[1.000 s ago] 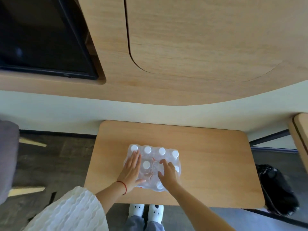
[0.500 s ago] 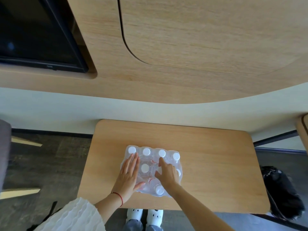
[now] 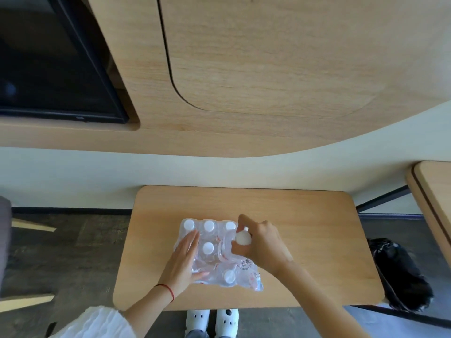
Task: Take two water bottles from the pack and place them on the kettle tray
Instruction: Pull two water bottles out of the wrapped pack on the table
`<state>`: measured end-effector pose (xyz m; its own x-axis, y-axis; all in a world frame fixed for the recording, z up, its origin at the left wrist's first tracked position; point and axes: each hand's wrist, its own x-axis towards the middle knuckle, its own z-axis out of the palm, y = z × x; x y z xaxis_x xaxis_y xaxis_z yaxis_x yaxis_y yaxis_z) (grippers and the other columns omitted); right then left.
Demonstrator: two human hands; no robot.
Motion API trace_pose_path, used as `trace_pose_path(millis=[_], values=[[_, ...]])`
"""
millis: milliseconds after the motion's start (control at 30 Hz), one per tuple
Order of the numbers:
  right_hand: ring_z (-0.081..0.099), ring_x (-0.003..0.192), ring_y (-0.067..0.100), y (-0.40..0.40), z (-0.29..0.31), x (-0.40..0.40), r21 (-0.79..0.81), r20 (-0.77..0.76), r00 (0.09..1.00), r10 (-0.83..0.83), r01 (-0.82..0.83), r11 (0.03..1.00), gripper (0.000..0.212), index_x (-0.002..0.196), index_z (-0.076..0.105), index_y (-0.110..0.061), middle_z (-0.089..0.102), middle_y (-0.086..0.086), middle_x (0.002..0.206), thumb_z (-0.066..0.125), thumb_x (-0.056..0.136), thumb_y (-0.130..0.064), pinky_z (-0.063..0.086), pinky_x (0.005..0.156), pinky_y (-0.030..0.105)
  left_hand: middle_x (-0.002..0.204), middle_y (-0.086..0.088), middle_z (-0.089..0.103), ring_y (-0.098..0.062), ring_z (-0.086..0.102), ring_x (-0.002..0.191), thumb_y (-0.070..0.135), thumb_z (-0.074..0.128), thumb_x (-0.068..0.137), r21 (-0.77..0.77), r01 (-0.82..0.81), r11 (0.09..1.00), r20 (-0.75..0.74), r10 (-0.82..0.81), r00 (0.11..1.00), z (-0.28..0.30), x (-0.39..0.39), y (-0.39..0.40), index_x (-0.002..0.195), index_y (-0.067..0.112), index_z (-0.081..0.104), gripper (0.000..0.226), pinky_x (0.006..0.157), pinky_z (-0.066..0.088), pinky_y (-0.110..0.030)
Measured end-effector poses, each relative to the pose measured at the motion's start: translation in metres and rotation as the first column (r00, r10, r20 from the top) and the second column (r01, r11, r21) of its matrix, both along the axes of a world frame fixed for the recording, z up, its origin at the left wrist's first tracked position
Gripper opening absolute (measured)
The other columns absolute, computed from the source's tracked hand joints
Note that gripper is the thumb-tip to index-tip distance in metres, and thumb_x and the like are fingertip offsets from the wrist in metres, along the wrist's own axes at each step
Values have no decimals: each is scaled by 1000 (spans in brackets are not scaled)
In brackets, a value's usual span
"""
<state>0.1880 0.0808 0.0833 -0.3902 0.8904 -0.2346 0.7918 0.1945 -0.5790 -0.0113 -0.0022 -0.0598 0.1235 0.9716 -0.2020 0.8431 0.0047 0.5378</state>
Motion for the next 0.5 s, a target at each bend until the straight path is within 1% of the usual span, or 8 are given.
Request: trace_pose_path(millis=[67, 133, 200, 233, 300, 367, 433, 500], values=[[30, 40, 13, 2, 30, -2, 29, -65, 998, 4, -2, 1000, 22, 76, 51, -20, 35, -6, 40, 68, 65, -28, 29, 43, 20, 155, 10, 19, -11, 26, 141, 63, 73, 62, -35, -32, 999, 223, 39, 974, 32, 1, 5, 146, 30, 17, 107, 113, 30, -29], [33, 40, 18, 3, 59, -7, 59, -118, 992, 40, -33, 998, 23, 68, 46, -25, 38, -1, 35, 66, 62, -33, 26, 40, 14, 151, 17, 28, -3, 31, 137, 64, 78, 54, -81, -37, 996, 438, 69, 896, 67, 9, 10, 143, 39, 21, 108, 110, 35, -30], [36, 44, 16, 3, 84, -15, 58, -175, 983, 63, -54, 997, 25, 63, 41, -29, 49, -10, 38, 65, 59, -36, 32, 42, 13, 143, 17, 44, -4, 40, 133, 55, 85, 51, -170, -41, 985, 613, 138, 778, 94, 18, 12, 139, 42, 29, 105, 107, 41, -32], [37, 44, 15, 3, 94, -20, 46, -203, 977, 60, -52, 998, 26, 61, 40, -30, 49, -13, 39, 65, 58, -36, 33, 44, 12, 133, 15, 55, -7, 49, 127, 50, 87, 51, -193, -56, 980, 667, 172, 725, 103, 22, 13, 134, 41, 38, 97, 103, 46, -34], [37, 42, 13, 3, 105, -28, 26, -265, 964, 35, -30, 999, 26, 58, 40, -32, 49, -14, 37, 65, 54, -38, 34, 44, 11, 111, 11, 70, -10, 63, 109, 43, 89, 50, -191, -115, 975, 718, 219, 661, 117, 27, 17, 118, 39, 54, 76, 89, 55, -28], [38, 41, 12, 2, 106, -36, 44, -325, 946, 2, 13, 999, 23, 58, 42, -32, 48, -13, 36, 64, 53, -36, 33, 44, 12, 101, 10, 73, -11, 67, 100, 35, 89, 51, -191, -157, 969, 731, 247, 636, 124, 29, 22, 108, 36, 59, 65, 79, 56, -21], [38, 41, 11, -2, 96, -44, 51, -387, 922, -28, 52, 997, 23, 63, 48, -28, 46, -9, 36, 70, 56, -31, 30, 44, 13, 99, 0, 73, -15, 68, 99, 23, 88, 56, -191, -163, 968, 729, 251, 637, 127, 29, 26, 108, 26, 60, 58, 80, 56, -25], [34, 43, 10, -4, 78, -45, -14, -481, 875, -44, 42, 999, 23, 75, 56, -21, 41, -7, 41, 76, 66, -27, 28, 46, 13, 98, -2, 73, -14, 68, 97, 20, 86, 59, -182, -169, 969, 707, 248, 662, 125, 25, 28, 107, 23, 61, 55, 80, 55, -26]])
